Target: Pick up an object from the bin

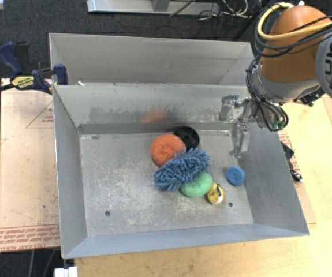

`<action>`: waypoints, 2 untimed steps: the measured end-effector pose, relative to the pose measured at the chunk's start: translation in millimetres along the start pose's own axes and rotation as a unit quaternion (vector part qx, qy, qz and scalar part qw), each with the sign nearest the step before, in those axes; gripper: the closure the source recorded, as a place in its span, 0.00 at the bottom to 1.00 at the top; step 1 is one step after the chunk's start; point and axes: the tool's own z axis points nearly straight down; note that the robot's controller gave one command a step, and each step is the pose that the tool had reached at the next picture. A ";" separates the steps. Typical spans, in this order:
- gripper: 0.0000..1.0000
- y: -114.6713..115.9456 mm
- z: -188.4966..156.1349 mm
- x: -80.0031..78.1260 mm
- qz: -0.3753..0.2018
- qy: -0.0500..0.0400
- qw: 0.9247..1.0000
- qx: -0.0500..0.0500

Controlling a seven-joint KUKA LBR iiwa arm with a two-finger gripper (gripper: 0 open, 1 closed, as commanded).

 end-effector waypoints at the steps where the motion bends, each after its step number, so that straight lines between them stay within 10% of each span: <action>1: 0.00 0.2 -5.0 -1.1 -0.001 -0.004 1.000 0.000; 2: 0.00 17.5 38.0 -1.0 -0.019 -0.007 1.000 0.001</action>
Offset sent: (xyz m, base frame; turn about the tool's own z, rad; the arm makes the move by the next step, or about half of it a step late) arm -0.0061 0.0653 -0.1561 -0.1375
